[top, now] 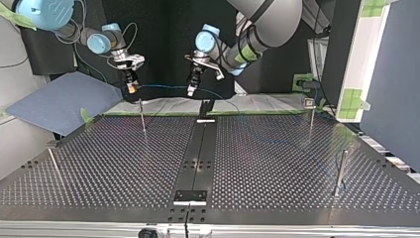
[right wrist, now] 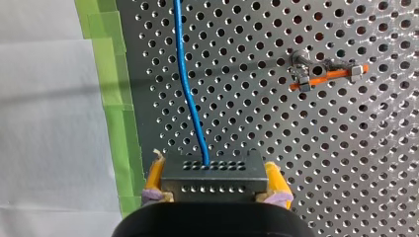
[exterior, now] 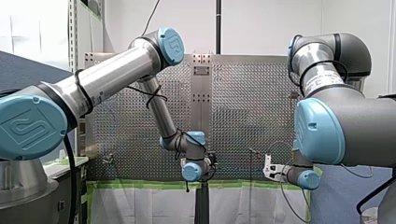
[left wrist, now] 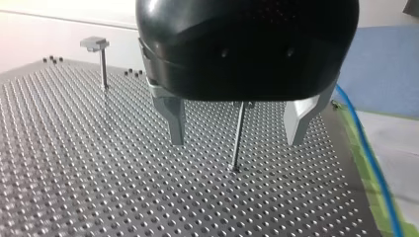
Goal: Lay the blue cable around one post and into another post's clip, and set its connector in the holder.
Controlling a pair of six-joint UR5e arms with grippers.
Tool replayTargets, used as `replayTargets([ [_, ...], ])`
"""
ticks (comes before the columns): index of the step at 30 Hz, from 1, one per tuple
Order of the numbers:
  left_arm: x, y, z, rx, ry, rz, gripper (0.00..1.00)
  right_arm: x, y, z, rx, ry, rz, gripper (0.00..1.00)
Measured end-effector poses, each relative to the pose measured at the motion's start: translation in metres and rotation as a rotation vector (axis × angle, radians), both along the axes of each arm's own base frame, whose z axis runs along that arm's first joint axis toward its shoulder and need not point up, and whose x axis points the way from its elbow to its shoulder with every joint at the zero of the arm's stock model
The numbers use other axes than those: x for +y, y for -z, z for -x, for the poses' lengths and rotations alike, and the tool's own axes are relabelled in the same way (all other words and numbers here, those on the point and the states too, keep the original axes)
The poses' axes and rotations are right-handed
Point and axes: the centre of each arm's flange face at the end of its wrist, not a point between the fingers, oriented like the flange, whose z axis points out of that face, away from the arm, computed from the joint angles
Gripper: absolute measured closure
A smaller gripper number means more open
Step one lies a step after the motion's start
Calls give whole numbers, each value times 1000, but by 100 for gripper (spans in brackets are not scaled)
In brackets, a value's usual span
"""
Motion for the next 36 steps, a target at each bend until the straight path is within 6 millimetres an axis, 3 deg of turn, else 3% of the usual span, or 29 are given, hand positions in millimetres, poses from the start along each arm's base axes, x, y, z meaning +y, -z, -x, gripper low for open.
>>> replayTargets([
  [11, -10, -2, 10, -64, 11, -69, 1, -2, 0, 3, -4, 36, -2, 100],
  [27, 17, 13, 13, 3, -100, -242, 1, -2, 0, 1, -8, 40, -2, 100],
  [36, 16, 39, 10, 22, -109, -247, 1, -2, 0, 0, -7, 35, -1, 100],
])
